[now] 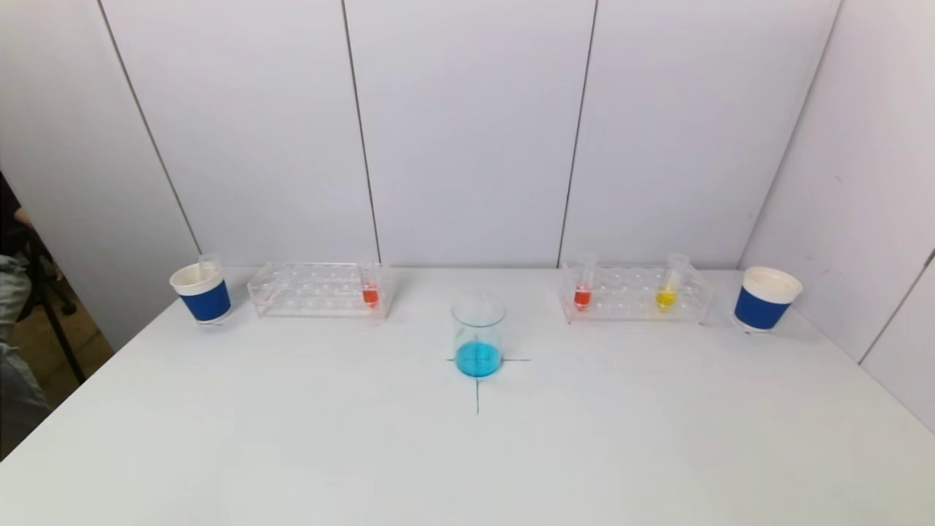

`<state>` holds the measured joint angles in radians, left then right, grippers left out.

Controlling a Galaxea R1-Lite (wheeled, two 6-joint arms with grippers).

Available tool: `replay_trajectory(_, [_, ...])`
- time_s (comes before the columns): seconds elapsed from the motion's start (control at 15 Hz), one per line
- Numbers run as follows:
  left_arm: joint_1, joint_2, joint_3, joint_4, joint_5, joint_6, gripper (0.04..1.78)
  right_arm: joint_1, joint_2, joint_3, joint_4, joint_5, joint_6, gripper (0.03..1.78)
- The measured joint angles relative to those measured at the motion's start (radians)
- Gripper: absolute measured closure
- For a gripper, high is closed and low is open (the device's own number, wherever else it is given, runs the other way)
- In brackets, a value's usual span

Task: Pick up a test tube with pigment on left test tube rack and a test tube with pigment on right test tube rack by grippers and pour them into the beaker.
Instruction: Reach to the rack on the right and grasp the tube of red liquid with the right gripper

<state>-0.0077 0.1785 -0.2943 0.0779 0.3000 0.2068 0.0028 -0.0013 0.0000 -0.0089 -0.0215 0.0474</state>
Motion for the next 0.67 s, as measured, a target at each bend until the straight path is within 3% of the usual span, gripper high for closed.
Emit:
replay_trajectory(0.27, [0.001, -0.145, 0.083, 0.093, -0.156, -0.015, 0.06, 0.0, 0.0, 0.0, 0.0, 0.0, 0.0, 0.04])
replay_trajectory(0.67, [0.001, -0.18, 0.2, 0.055, -0.229, -0.088, 0.06, 0.0, 0.0, 0.0, 0.0, 0.0, 0.0, 0.04])
